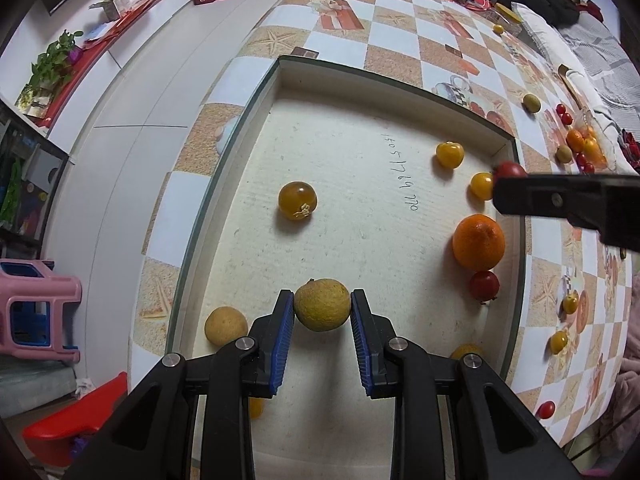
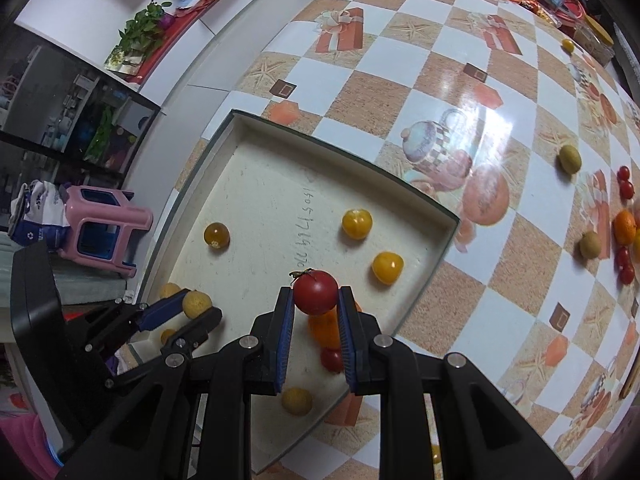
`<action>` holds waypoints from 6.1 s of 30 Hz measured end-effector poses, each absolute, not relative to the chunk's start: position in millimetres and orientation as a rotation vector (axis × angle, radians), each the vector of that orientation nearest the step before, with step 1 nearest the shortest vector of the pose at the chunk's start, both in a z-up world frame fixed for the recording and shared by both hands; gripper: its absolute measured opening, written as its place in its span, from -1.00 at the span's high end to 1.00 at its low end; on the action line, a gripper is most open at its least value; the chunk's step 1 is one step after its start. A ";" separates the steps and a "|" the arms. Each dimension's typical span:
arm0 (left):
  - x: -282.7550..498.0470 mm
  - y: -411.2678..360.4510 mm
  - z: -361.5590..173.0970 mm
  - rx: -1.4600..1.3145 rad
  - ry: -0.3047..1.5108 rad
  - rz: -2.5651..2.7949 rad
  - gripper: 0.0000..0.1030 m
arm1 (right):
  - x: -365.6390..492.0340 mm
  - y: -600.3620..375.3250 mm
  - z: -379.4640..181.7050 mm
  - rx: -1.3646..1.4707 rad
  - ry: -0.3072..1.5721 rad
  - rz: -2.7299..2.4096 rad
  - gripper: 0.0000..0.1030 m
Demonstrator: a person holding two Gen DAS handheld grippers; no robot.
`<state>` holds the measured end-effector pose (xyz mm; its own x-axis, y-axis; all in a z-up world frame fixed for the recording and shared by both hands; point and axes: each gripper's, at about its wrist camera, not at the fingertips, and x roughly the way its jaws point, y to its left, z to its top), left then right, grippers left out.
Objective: Organize fruits
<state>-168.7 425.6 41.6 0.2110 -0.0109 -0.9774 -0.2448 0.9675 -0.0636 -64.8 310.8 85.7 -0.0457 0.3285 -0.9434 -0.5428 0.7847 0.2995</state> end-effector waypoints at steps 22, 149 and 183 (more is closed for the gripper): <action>-159.4 425.7 25.6 -0.197 1.367 0.205 0.42 | -56.2 357.1 44.4 -0.308 1.513 0.700 0.54; -227.9 371.3 142.9 0.082 1.422 0.144 -0.99 | -130.0 248.3 193.6 -0.480 1.308 0.613 -1.00; -225.3 365.1 141.7 0.051 1.410 0.144 -0.99 | -133.2 251.5 186.8 -0.492 1.322 0.633 -1.00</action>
